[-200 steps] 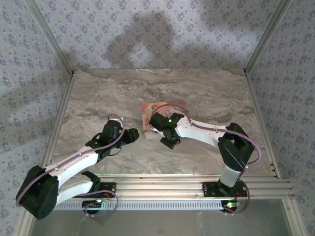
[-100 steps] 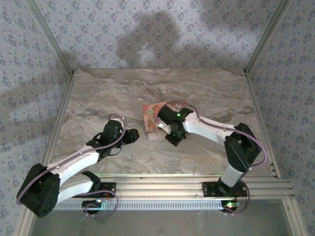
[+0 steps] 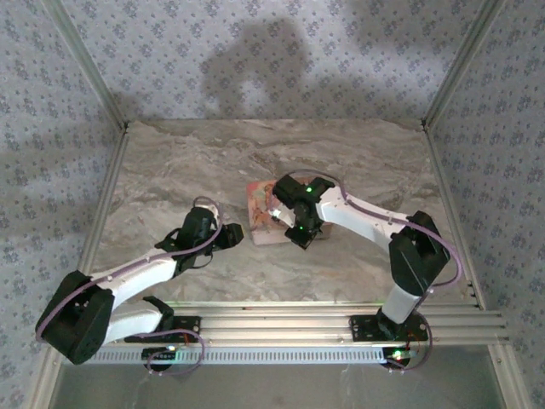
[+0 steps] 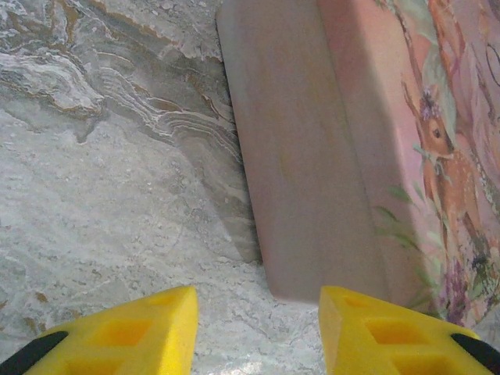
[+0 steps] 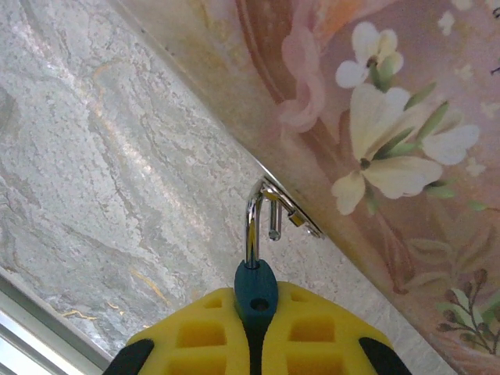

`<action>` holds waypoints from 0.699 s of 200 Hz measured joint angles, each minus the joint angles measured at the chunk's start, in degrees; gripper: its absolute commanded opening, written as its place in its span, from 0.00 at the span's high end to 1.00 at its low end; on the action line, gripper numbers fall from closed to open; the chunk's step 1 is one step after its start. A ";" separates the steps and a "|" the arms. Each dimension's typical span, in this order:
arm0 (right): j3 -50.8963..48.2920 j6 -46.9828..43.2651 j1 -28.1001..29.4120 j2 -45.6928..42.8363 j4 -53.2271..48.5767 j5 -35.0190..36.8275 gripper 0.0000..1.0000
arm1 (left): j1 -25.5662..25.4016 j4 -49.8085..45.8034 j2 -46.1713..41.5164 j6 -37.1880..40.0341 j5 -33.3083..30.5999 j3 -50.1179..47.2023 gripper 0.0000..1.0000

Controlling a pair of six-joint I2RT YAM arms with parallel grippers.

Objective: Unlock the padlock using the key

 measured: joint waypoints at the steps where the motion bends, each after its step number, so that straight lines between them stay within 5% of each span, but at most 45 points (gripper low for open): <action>1: 0.00 -0.02 0.00 0.07 0.04 0.13 1.00 | 0.00 0.00 0.00 0.00 0.02 0.00 0.55; 140: -4.13 -11.02 9.75 -0.46 9.51 22.49 1.00 | 0.00 -0.09 0.22 0.42 -0.07 -0.26 0.56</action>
